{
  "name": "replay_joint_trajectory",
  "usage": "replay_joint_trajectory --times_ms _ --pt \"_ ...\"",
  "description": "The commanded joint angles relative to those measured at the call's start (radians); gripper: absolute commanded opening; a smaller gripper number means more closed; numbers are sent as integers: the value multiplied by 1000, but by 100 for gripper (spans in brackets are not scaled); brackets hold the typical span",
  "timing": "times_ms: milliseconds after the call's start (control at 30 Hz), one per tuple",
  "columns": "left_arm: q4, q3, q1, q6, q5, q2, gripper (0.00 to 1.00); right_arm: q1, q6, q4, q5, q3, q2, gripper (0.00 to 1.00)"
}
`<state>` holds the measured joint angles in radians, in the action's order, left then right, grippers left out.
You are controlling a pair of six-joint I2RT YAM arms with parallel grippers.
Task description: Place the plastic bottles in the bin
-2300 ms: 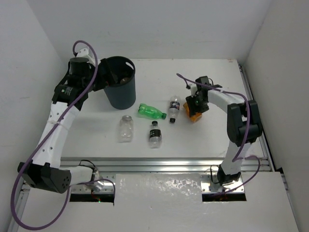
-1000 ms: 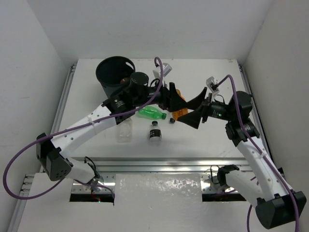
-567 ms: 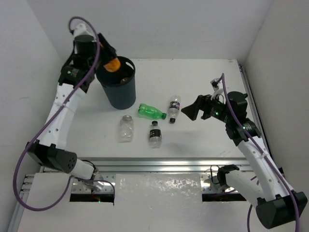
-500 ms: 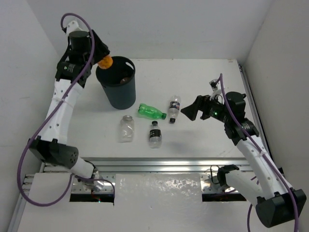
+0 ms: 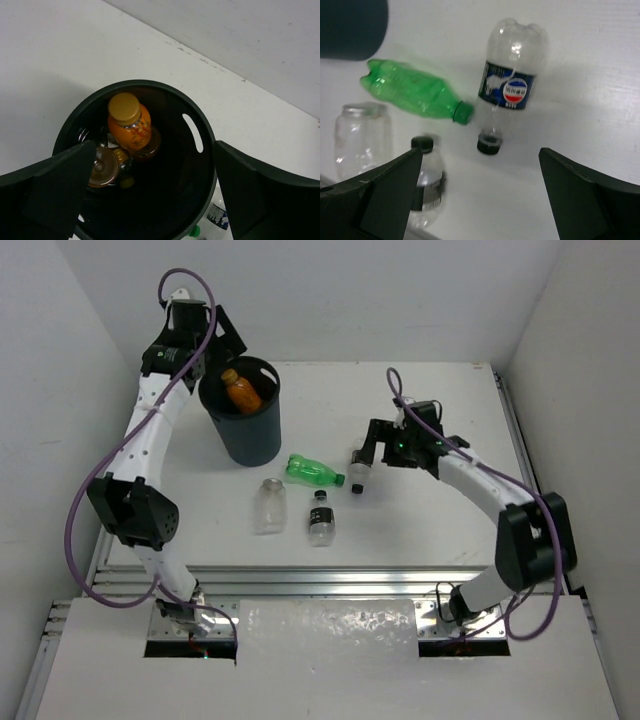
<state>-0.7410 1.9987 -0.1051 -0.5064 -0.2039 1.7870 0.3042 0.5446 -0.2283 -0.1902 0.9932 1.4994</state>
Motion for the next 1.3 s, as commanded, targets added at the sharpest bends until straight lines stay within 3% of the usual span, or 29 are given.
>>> replay_joint_trajectory --times_ms 0,133,167,200,300,467,500,533,567,633,667,700,767,800,933,1100,1267 --pt "25 -9 -2 -1 27 -90 100 42 6 -3 167 119 103 99" --pt "41 -105 -2 9 57 -242 100 62 -5 -13 225 214 269 91" --pt "84 -205 -4 5 63 -332 100 61 0 -17 248 240 292 84" --pt "118 -271 -4 5 67 -333 100 61 0 -17 248 249 315 83" --pt "207 -554 -4 6 75 -533 100 62 -8 -43 264 291 410 77" --pt "199 -669 -4 31 151 -610 100 64 -29 -23 272 230 441 61" --pt "207 -685 -8 34 173 -627 100 64 -40 -7 258 208 420 56" --pt "218 -716 -16 34 187 -635 100 62 -55 44 232 155 391 38" --pt "241 -732 -45 37 199 -641 100 62 -95 70 206 124 313 27" --pt "242 -745 -94 32 199 -653 100 64 -132 204 160 -15 198 16" --pt "246 -744 -126 32 199 -656 100 62 -161 269 138 -75 130 16" --pt "268 -745 -224 31 199 -666 100 62 -184 330 27 -131 -7 15" --pt "310 -752 -319 28 256 -672 100 62 -280 475 -120 -264 -134 15" --pt "366 -759 -391 25 338 -670 100 62 -310 509 -299 -302 -195 15" --pt "457 -779 -501 3 469 -630 100 61 -351 702 -639 -473 -472 13" --pt "552 -766 -610 9 584 -555 100 69 -270 731 -811 -446 -545 13" --pt "564 -762 -637 5 638 -506 100 69 -141 842 -839 -438 -558 15"
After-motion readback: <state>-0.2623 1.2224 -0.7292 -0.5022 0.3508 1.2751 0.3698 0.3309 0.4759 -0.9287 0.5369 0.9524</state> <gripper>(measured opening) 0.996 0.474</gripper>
